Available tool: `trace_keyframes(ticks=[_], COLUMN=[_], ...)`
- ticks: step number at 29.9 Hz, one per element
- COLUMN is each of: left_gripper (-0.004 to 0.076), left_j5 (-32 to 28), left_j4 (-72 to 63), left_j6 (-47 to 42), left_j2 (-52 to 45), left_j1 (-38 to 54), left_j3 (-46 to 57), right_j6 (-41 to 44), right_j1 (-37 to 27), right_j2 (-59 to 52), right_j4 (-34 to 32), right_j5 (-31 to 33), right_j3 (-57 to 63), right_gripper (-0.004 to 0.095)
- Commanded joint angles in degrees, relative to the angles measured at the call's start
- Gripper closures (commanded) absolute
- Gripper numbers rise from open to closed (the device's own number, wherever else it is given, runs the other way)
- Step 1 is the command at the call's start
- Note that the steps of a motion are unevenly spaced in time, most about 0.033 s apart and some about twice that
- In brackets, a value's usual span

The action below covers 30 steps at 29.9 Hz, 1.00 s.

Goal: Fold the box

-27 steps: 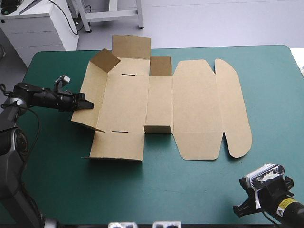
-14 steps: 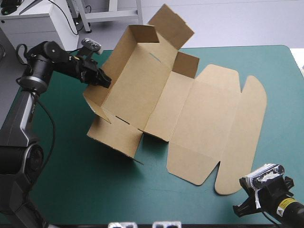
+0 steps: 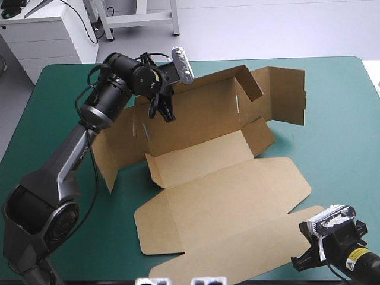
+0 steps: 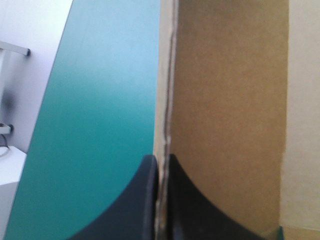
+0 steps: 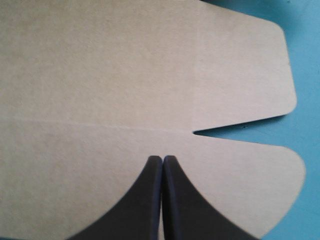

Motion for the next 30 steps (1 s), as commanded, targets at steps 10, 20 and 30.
trace_keyframes(ticks=[10,20,30], left_gripper=[0.0733,0.0732,0.0732], left_j5=[-13.0,-38.5,-42.6], left_j4=[4.7,4.3,4.2], left_j6=[5.8,13.4,14.1], left_j2=[-9.8,-24.2,-25.7], left_j1=[-4.8,-6.4,-6.6], left_j3=[11.6,34.5,38.7], right_j6=[-0.2,0.9,2.1], right_j1=[0.1,0.1,0.1], right_j2=[0.4,0.4,0.4], right_j4=[0.2,0.2,0.3], right_j5=[-3.6,-4.0,-4.4], right_j3=[-1.6,-1.6,-1.6], right_gripper=[0.0922,0.0922,0.0922])
